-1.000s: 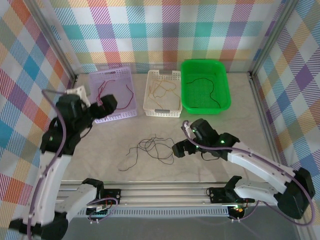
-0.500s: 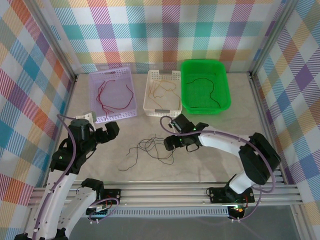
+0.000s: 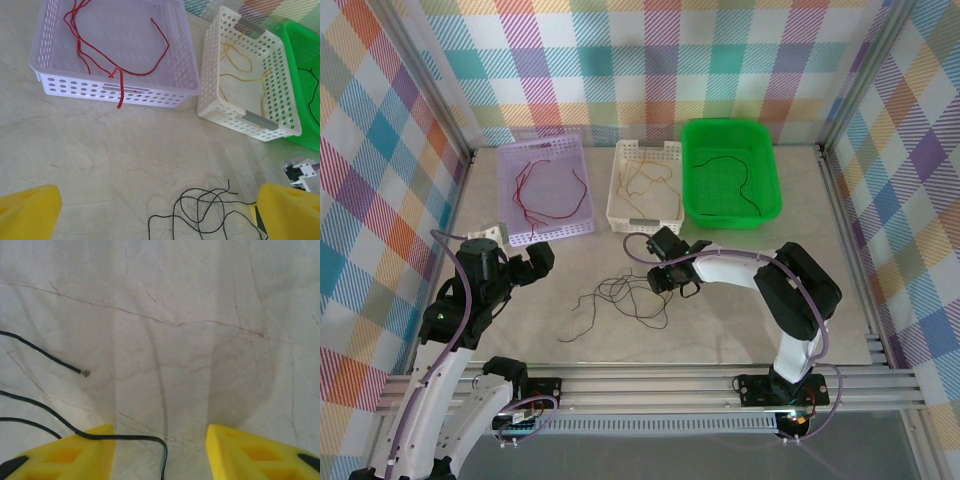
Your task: Untangle the cables
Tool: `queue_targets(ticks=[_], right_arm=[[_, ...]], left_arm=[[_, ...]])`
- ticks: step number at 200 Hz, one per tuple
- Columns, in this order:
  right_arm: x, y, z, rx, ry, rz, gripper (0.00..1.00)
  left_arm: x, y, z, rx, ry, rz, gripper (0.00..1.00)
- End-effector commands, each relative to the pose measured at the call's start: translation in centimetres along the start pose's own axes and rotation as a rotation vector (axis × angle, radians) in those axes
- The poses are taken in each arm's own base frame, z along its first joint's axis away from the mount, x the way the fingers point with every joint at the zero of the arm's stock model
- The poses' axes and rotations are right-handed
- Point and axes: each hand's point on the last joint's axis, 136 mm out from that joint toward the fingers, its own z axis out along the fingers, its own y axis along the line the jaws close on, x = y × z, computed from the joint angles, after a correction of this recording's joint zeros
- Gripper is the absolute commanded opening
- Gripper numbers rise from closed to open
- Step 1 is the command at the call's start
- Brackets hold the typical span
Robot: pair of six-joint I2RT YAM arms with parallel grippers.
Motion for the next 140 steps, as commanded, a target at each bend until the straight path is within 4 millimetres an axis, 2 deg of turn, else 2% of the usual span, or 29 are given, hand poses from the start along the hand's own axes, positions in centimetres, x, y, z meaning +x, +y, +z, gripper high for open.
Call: queue_targets(ticks=[1, 37, 80, 99, 123, 140], right_arm=[[-1.7, 0.1, 0.5, 0.019, -0.046, -0.025, 0.44], [-1.1, -0.2, 1.7, 0.038, -0.019, -0.033, 0.31], [-0.6, -0.3, 1.5, 0.029, -0.029, -0.028, 0.10], [-0.7, -0.2, 0.4, 0.022, -0.043, -0.025, 0.00], [-1.1, -0.2, -2.5, 0.006, -0.097, -0.009, 0.00], [-1.5, -0.4, -5.5, 0.002, -0.159, 0.001, 0.00]], left_arm=[[-0.4, -0.1, -0.4, 0.001, -0.025, 0.010, 1.00], [-0.4, -0.1, -0.4, 0.000, -0.024, 0.015, 1.00], [-0.5, -0.1, -0.6, 0.000, -0.028, 0.018, 1.00], [-0.4, -0.2, -0.6, 0.006, -0.027, 0.018, 1.00], [-0.5, -0.2, -0.7, 0.008, -0.029, 0.020, 1.00], [-0.4, -0.3, -0.6, 0.010, -0.026, 0.021, 1.00]])
